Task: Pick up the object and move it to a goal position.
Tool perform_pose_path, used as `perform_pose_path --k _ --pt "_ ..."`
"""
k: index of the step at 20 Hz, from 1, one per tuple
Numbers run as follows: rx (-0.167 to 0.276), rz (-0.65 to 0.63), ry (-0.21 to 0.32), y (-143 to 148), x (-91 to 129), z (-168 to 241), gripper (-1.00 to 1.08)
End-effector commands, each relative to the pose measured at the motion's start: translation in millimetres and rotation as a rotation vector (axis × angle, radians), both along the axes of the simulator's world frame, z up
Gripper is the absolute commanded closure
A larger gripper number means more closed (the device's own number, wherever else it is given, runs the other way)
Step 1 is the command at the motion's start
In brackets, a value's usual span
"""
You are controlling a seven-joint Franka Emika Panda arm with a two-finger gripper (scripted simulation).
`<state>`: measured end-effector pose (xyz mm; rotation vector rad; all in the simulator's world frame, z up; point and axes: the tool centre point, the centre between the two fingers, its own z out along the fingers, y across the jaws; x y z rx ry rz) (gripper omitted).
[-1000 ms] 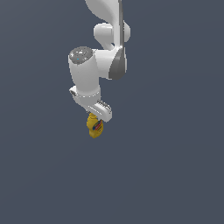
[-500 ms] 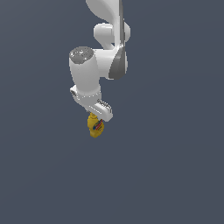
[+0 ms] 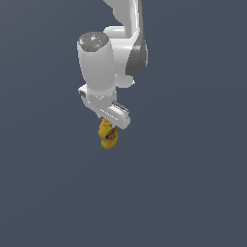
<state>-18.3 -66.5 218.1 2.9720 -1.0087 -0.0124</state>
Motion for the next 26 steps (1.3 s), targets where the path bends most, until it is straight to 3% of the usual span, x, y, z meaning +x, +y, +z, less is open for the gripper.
perform_pose_path --k 1,15,26 --pt "-0.001 0.0 -0.009 8.2 5.8 24.2 1.08" --pt "-0.001 0.0 -0.009 63.5 34.1 154.8 1.08" --pt "0.0 0.0 -0.009 94.2 52.4 227.3 1.08"
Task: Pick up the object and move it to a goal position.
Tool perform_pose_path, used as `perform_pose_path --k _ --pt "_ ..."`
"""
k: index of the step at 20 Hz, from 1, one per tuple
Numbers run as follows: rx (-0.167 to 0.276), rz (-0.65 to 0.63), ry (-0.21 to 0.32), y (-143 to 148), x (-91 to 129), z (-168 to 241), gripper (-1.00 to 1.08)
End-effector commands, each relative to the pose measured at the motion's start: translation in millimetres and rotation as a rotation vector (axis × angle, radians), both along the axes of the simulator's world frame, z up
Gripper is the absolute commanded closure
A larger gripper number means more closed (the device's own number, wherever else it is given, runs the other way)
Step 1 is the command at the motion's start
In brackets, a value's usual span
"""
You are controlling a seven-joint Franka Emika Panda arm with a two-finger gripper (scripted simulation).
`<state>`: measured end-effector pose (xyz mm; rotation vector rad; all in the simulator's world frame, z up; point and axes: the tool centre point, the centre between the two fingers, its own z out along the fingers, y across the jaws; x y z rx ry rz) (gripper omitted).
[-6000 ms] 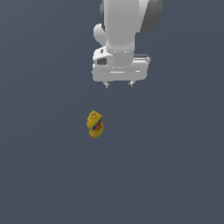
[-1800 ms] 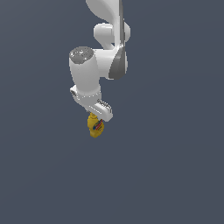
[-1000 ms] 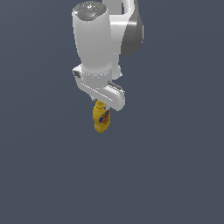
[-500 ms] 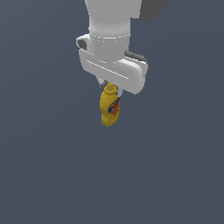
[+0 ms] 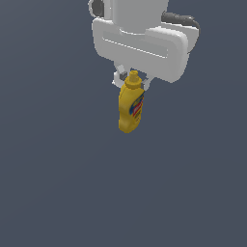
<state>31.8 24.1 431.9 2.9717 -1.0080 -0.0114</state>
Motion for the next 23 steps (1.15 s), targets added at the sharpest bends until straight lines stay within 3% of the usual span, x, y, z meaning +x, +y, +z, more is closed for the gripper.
perform_pose_path --k 1,11,23 --pt "0.0 0.0 -0.008 5.8 3.8 18.7 1.08" --pt "0.001 0.0 -0.008 21.2 14.6 55.2 1.08" --pt "0.001 0.0 -0.008 25.8 18.8 66.6 1.08"
